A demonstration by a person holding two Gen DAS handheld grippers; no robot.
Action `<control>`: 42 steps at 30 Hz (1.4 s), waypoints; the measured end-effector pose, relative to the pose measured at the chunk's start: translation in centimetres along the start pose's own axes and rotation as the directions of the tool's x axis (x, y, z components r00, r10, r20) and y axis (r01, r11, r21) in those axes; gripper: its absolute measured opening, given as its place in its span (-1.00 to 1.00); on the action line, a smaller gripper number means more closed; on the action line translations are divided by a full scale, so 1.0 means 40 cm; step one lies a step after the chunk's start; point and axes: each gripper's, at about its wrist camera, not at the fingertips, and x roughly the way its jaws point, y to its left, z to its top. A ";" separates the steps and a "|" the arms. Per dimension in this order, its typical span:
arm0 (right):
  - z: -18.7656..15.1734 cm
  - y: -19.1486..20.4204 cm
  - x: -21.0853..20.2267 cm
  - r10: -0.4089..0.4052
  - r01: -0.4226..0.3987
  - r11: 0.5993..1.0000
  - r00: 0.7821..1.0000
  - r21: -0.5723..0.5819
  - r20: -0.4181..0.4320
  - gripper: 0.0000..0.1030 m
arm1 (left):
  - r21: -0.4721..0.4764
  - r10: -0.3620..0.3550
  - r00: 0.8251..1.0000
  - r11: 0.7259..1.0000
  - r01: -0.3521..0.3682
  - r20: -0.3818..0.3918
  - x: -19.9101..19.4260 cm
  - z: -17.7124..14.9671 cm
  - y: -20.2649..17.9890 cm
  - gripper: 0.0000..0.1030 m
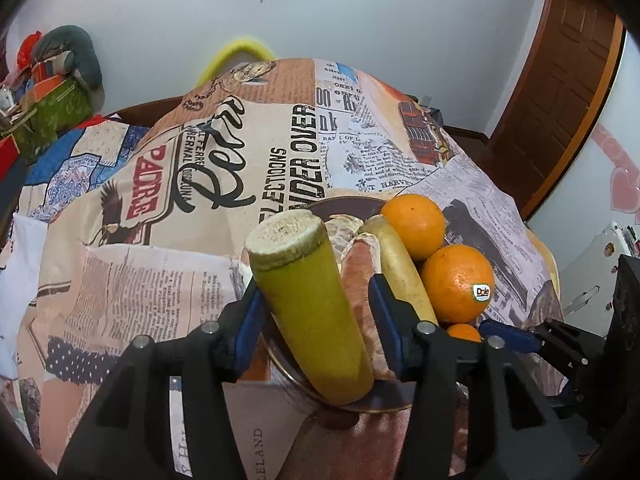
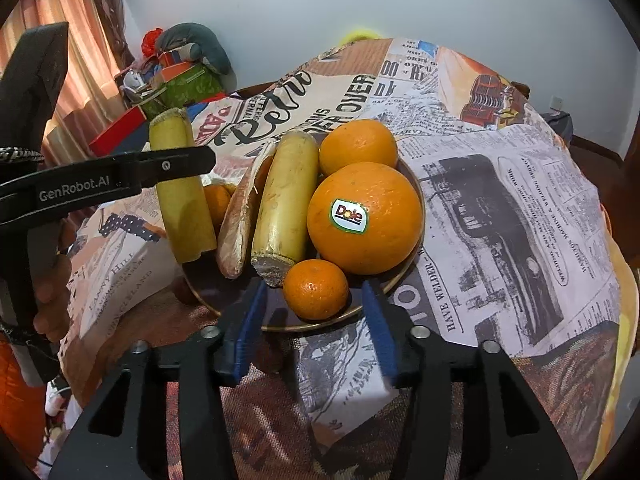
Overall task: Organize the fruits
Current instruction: 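Lower the banana onto the plate with the left tool while the right places the tangerine, then grasp the red grape with the left tool while the right grasps the brown date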
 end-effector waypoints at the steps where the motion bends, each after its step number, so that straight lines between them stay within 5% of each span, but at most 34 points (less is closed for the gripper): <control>1: -0.001 0.001 -0.004 -0.002 0.002 1.000 1.000 -0.003 0.000 -0.09 | -0.001 -0.003 1.000 1.000 0.003 -0.002 -0.002 -0.001 0.001 -0.01; 10: -0.009 -0.001 -0.033 -0.016 0.016 1.000 1.000 0.001 0.009 -0.07 | 0.008 0.013 0.999 1.000 -0.013 -0.048 0.016 -0.013 0.006 0.26; 22: -0.013 -0.005 -0.047 -0.026 0.026 1.000 0.999 0.003 0.020 -0.07 | 0.059 0.018 0.995 0.998 -0.012 -0.102 0.040 -0.046 -0.011 0.28; 29: -0.022 -0.001 -0.055 -0.032 0.032 0.999 0.999 0.001 0.016 -0.07 | -0.004 -0.024 0.995 1.000 0.023 -0.095 0.001 -0.067 0.012 0.35; 42: -0.048 0.025 -0.076 -0.031 0.031 0.999 0.999 -0.020 0.007 -0.07 | 0.045 -0.021 0.999 0.999 0.023 -0.038 -0.072 -0.106 0.002 0.36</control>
